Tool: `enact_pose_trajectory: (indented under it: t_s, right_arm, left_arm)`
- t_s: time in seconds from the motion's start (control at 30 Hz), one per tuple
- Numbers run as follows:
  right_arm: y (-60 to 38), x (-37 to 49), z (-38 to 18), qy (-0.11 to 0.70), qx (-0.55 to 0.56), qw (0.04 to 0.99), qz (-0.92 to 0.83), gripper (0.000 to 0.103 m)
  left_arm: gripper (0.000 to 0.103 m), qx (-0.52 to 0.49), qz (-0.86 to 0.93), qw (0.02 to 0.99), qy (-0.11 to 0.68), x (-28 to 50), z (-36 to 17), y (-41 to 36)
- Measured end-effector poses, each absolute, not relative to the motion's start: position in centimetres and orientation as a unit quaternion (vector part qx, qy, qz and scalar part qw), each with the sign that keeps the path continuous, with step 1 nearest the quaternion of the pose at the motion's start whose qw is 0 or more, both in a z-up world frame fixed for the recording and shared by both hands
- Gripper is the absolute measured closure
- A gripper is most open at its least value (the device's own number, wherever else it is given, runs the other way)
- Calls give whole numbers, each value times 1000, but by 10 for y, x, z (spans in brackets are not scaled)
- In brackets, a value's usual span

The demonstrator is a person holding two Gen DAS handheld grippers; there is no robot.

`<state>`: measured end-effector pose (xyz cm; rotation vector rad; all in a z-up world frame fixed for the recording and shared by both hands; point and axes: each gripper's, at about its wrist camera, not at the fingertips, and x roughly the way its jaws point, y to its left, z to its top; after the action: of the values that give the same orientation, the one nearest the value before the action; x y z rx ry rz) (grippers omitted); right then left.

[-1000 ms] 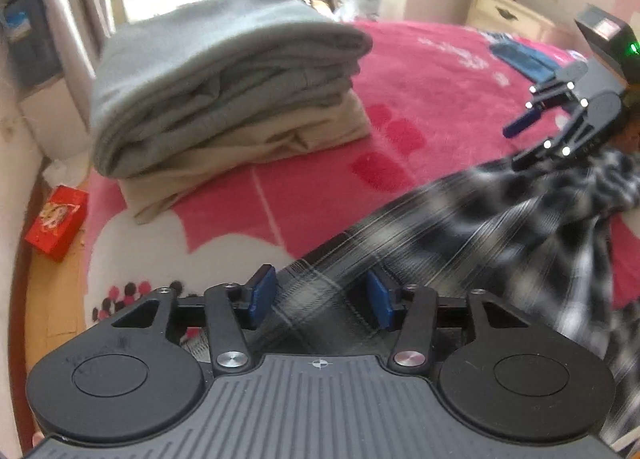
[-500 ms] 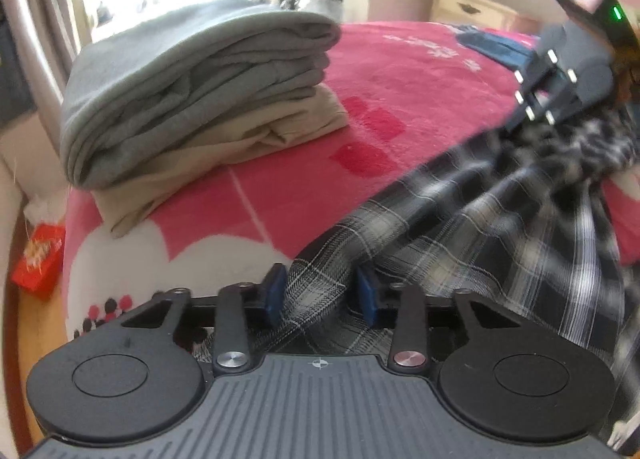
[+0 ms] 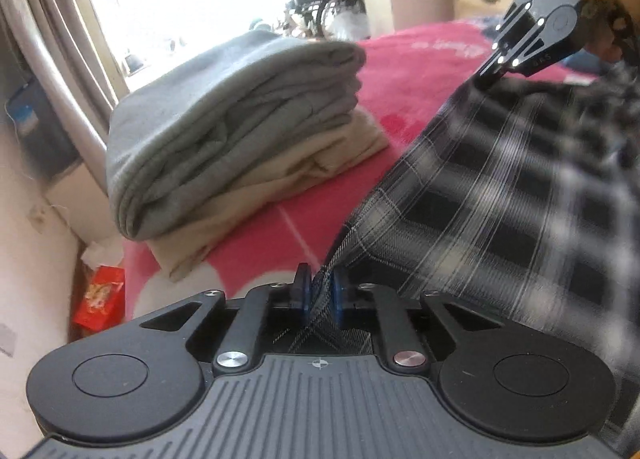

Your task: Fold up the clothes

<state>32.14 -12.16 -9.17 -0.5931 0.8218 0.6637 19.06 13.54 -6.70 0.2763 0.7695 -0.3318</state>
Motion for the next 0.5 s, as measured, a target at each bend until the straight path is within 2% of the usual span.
enact_pose_trajectory:
  t_s: [0.13, 0.2, 0.27, 0.3, 0.33, 0.5]
  right_arm:
    - [-117, 330, -122, 404, -264, 829, 282, 99]
    - [-118, 330, -128, 405, -250, 837, 270, 97]
    - [-125, 331, -121, 409, -223, 845, 264, 84]
    - [-131, 331, -116, 410, -208, 848, 264, 69]
    - [-137, 332, -111, 411, -192, 851, 264, 60]
    - [-175, 322, -79, 403, -105, 873, 253, 55]
  left_arm:
    - [77, 137, -141, 908, 371, 195, -66, 137]
    - [69, 98, -139, 910, 379, 187, -54, 154]
    - [65, 62, -134, 908, 391, 179, -45, 174]
    - [63, 45, -131, 906, 399, 175, -42, 185]
    - [63, 28, -128, 904, 408, 171, -39, 197]
    - [62, -22, -91, 889, 447, 160, -47, 241]
